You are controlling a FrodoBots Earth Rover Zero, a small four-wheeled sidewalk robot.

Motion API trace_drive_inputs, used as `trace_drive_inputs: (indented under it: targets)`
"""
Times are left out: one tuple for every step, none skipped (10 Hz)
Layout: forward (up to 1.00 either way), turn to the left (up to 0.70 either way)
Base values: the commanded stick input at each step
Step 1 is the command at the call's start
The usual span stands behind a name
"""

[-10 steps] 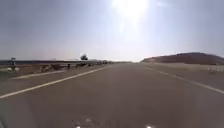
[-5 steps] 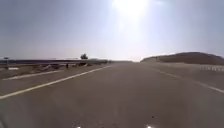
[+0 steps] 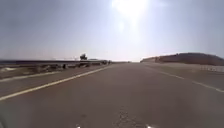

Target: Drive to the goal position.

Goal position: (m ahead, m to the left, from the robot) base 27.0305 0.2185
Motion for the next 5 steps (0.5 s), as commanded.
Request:
trace_drive_inputs:
  targets:
    - [0.70, 0.00]
    - [0.70, 0.00]
    - [0.70, 0.00]
    - [0.70, 0.00]
    - [0.70, 0.00]
